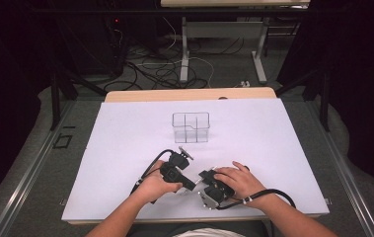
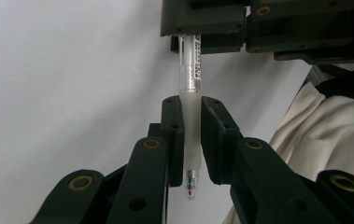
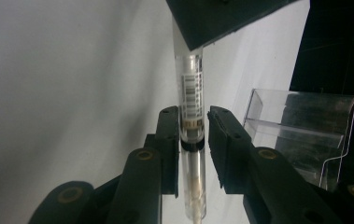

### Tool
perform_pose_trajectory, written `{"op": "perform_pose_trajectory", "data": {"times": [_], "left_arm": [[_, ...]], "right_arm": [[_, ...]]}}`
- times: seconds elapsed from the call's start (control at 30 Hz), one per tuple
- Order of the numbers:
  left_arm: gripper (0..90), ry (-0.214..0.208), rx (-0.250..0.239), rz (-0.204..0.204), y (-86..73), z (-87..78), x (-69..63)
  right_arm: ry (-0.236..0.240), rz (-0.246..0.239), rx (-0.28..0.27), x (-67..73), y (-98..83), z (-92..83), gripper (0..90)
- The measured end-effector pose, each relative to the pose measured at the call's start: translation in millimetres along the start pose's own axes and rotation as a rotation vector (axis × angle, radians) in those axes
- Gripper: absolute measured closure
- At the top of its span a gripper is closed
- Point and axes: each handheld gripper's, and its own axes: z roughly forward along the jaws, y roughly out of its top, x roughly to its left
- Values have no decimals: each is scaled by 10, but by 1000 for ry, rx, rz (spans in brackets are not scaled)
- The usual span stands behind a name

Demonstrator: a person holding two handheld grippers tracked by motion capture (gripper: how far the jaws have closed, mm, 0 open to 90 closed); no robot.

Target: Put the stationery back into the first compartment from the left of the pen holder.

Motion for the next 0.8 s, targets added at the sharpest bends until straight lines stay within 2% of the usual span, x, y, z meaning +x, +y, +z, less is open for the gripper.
{"op": "perform_pose_trajectory", "data": {"times": [0.03, 0.07, 0.13, 0.17, 0.2, 0.5, 0.63, 0.77, 0.8], "left_arm": [[800, 2, -3, -2, 1, 7, -8], [801, -2, 0, 1, 2, 7, -9], [800, -4, 1, 7, 3, 4, -5], [801, -7, -6, -1, -1, 1, -8], [800, -11, -5, -3, -1, -4, -6], [793, -19, -20, -4, -10, 1, 14], [694, -39, -48, -31, -23, -35, 40], [652, -22, -67, -49, -46, -70, 76], [647, -18, -73, -48, -52, -76, 93]], "right_arm": [[24, -21, 3, -21, 7, 0, 746], [34, -7, 15, -3, 10, -2, 755], [30, -28, 5, -2, 13, 7, 774], [9, -16, 5, 19, 10, 4, 781], [33, -20, 14, 9, 13, 1, 784], [29, -45, 17, 12, 17, 8, 792], [30, -30, 23, 16, 10, 11, 792], [28, -31, 23, 15, 8, 10, 792], [3, -29, 15, 25, 5, 14, 792]]}}
